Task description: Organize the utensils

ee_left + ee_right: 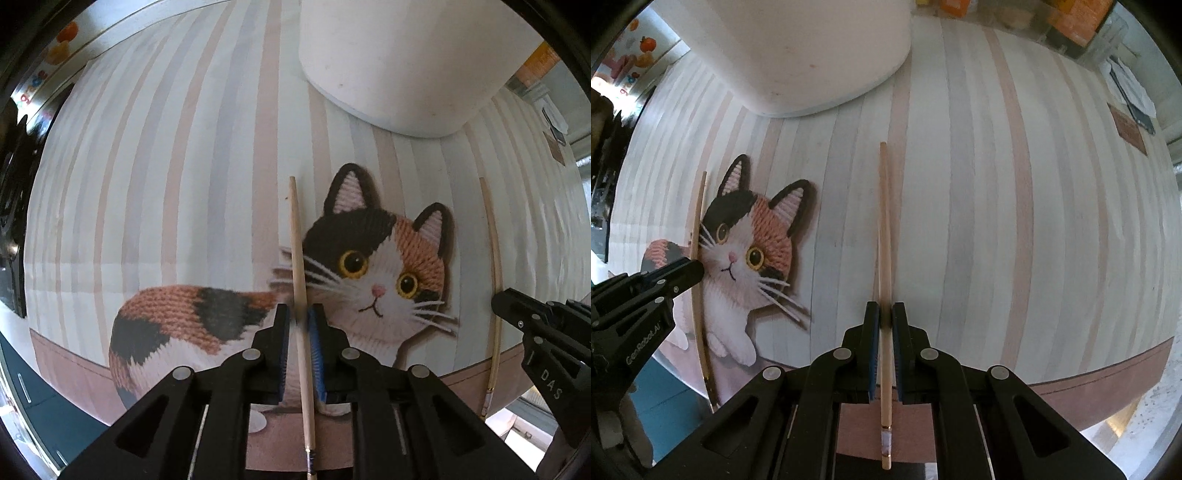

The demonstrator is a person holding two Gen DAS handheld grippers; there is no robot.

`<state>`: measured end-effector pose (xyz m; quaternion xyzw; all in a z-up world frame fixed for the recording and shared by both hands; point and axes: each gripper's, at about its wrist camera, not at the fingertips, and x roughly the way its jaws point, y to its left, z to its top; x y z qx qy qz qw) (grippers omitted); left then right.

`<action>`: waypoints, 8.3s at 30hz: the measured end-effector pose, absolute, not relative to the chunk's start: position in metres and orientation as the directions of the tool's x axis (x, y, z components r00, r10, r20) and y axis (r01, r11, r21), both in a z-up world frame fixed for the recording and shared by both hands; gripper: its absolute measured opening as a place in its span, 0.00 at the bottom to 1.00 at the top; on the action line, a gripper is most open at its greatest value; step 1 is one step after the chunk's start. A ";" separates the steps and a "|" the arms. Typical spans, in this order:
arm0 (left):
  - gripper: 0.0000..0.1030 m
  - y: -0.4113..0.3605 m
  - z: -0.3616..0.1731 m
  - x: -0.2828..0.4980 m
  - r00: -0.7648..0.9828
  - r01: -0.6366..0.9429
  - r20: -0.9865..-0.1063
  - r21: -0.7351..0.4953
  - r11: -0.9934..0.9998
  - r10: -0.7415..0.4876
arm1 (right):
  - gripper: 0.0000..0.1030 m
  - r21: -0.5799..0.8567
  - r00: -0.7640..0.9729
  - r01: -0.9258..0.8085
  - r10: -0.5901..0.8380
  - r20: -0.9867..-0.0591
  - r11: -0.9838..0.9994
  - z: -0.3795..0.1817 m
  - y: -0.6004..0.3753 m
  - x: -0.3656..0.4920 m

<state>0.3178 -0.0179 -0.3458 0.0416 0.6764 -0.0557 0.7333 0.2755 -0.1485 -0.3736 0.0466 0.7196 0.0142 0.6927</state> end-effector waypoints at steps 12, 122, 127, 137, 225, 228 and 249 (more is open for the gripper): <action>0.04 -0.036 -0.345 0.318 0.103 0.144 -0.995 -0.001 0.990 -0.016 | 0.08 0.008 0.015 0.003 0.008 -1.000 1.000 -0.368 -0.119 0.307; 1.00 -0.007 -0.045 0.381 0.746 -0.004 -0.666 -0.012 1.000 -0.005 | 0.68 0.211 0.594 0.134 0.092 -0.799 0.968 -0.104 -0.236 0.384; 1.00 -0.018 -0.066 0.361 0.719 -0.027 -0.693 0.053 0.998 0.056 | 0.98 0.080 0.590 0.115 -0.003 -0.808 0.990 -0.110 -0.219 0.361; 1.00 -0.027 -0.055 0.301 0.745 -0.035 -0.664 0.042 0.999 0.054 | 1.00 0.000 0.640 0.124 -0.080 -0.764 0.992 -0.083 -0.220 0.307; 1.00 -0.003 0.040 0.069 0.828 -0.019 -0.560 0.025 1.000 0.030 | 1.00 0.003 0.805 0.169 -0.136 -0.577 0.986 0.072 -0.186 0.055; 1.00 -0.003 0.040 0.069 0.828 -0.017 -0.560 0.027 0.999 0.029 | 1.00 0.001 0.805 0.169 -0.138 -0.578 0.986 0.072 -0.186 0.055; 1.00 -0.009 0.041 0.068 0.831 -0.008 -0.555 0.031 0.999 0.024 | 1.00 -0.002 0.807 0.175 -0.145 -0.573 0.985 0.074 -0.189 0.052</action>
